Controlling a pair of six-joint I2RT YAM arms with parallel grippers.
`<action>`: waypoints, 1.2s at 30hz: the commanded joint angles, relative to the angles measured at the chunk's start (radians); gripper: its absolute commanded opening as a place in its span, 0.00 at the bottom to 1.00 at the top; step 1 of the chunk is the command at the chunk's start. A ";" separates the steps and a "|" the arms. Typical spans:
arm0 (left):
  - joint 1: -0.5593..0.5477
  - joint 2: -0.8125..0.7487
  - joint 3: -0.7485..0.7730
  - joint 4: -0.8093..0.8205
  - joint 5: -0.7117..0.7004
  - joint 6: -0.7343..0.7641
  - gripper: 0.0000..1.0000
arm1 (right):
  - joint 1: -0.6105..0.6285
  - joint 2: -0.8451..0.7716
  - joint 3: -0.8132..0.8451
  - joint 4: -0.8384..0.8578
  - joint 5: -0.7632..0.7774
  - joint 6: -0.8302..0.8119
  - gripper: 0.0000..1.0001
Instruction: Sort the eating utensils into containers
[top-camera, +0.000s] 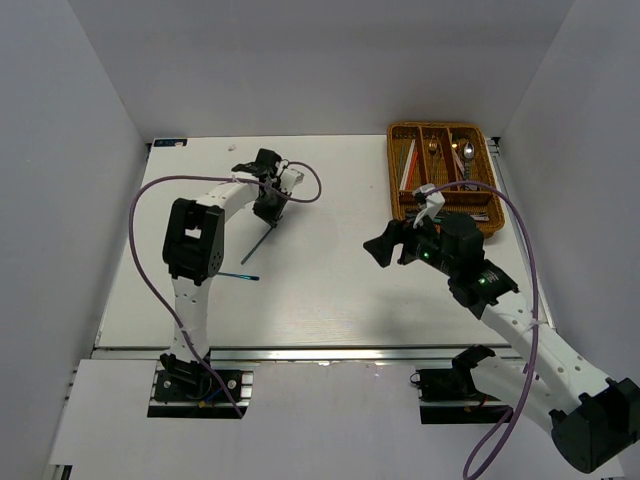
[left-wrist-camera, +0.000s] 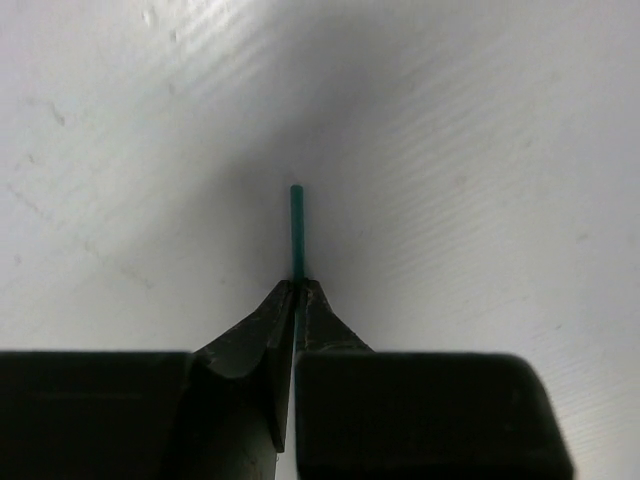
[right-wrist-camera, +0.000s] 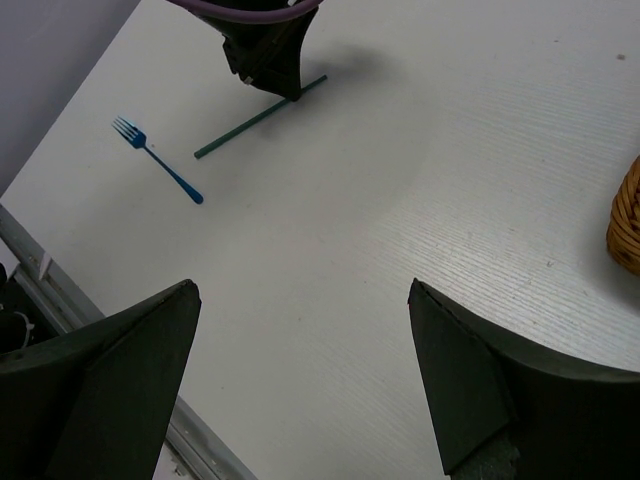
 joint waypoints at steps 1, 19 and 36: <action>-0.021 0.117 0.035 0.041 0.083 -0.080 0.00 | -0.004 0.009 -0.019 0.044 0.045 0.037 0.89; -0.065 -0.185 -0.163 0.371 0.197 -0.485 0.00 | -0.062 0.205 -0.139 0.330 -0.119 0.166 0.89; -0.080 -0.440 -0.422 0.727 0.255 -0.793 0.00 | 0.076 0.557 -0.083 0.731 -0.264 0.236 0.89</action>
